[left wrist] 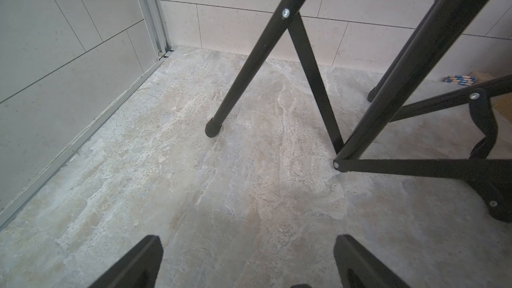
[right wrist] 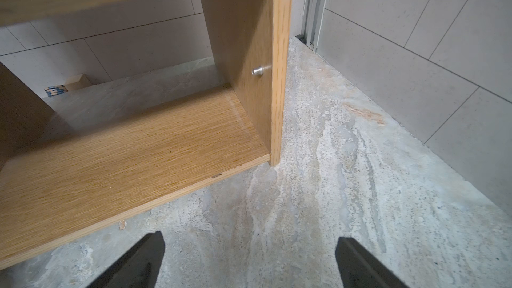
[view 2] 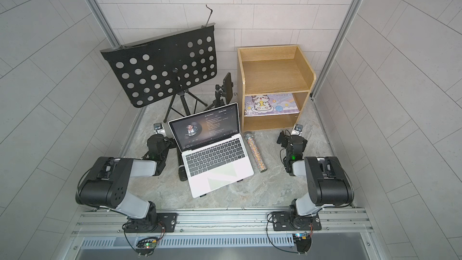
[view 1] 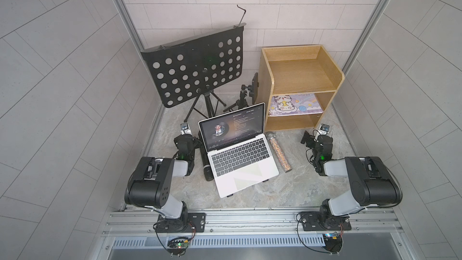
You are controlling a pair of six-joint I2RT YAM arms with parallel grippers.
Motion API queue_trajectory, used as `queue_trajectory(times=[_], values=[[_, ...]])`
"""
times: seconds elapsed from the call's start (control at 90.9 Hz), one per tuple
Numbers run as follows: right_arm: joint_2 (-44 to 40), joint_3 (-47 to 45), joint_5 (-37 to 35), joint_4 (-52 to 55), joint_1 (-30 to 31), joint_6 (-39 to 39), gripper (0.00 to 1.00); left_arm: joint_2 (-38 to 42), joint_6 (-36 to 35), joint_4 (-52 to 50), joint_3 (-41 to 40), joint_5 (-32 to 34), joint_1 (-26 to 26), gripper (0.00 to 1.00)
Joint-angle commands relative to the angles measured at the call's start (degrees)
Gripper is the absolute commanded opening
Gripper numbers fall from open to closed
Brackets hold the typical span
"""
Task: Close the laptop lid and set it aside
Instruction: Close the lid of the laptop.
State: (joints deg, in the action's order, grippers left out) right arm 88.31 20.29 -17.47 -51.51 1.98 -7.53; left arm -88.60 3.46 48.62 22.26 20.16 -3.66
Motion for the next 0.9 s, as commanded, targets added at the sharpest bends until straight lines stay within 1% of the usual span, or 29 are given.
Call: queue_trajectory(times=[0.0, 0.121, 0.176, 0.242, 0.297, 0.396, 0.462, 0.495, 0.572, 0.583, 0.594, 0.605, 0.682, 0.792, 0.892], values=[[-0.4, 1.0, -0.5, 0.5, -0.3, -0.4, 1.0, -0.4, -0.2, 0.7, 0.8, -0.3, 0.1, 1.0], [-0.6, 1.0, -0.3, 0.8, -0.4, -0.4, 1.0, 0.1, -0.2, -0.3, 0.9, -0.4, 0.1, 1.0], [-0.9, 0.9, -0.1, 0.5, -0.4, -0.3, 1.0, 0.7, -0.5, -0.1, 0.9, -1.6, 0.0, 1.0], [-2.5, 2.0, 2.7, 2.6, -0.5, 1.1, 1.0, 3.6, -1.7, -2.8, 1.5, -2.9, 0.0, 1.0], [-7.0, 3.7, 4.4, 10.8, -0.3, 2.1, 1.0, 7.3, -1.7, -7.0, 2.3, -2.7, 0.1, 1.0], [-14.5, 10.3, 5.0, 28.0, -0.3, 0.5, 1.0, 12.7, -1.4, -13.4, 2.8, -2.7, -0.1, 1.0], [-17.2, 13.6, 6.9, 34.9, 0.1, -0.1, 1.0, 16.0, 1.0, -20.9, 4.5, -2.4, 0.0, 1.0], [-18.2, 14.9, 7.8, 37.2, 0.3, -1.1, 1.0, 17.0, 2.3, -26.3, 5.9, -2.4, -0.1, 1.0], [-21.3, 17.4, 11.9, 41.8, 0.9, -2.1, 1.0, 18.3, 3.9, -38.8, 11.6, -2.2, 0.0, 1.0], [-21.7, 17.7, 12.4, 42.4, 1.0, -2.2, 1.0, 18.4, 4.0, -38.8, 12.4, -2.0, 0.0, 1.0], [-22.1, 17.8, 12.8, 42.7, 1.0, -2.3, 1.0, 18.5, 4.0, -42.2, 13.2, -2.0, 0.0, 1.0], [-22.6, 18.0, 13.2, 43.0, 1.1, -2.5, 1.0, 18.6, 4.1, -42.2, 13.9, -1.6, 0.0, 1.0], [-26.0, 18.4, 16.0, 45.3, 1.5, -4.3, 1.0, 18.9, 5.9, -51.2, 19.0, 1.1, 0.0, 1.0], [-29.7, 18.8, 16.7, 49.4, 1.5, -14.1, 1.0, 18.2, 7.4, -64.9, 27.4, 2.5, 0.0, 1.0], [-32.3, 18.4, 18.4, 52.4, 1.5, -23.4, 1.0, 17.4, 7.6, -73.4, 32.7, 0.3, -0.1, 1.0]])
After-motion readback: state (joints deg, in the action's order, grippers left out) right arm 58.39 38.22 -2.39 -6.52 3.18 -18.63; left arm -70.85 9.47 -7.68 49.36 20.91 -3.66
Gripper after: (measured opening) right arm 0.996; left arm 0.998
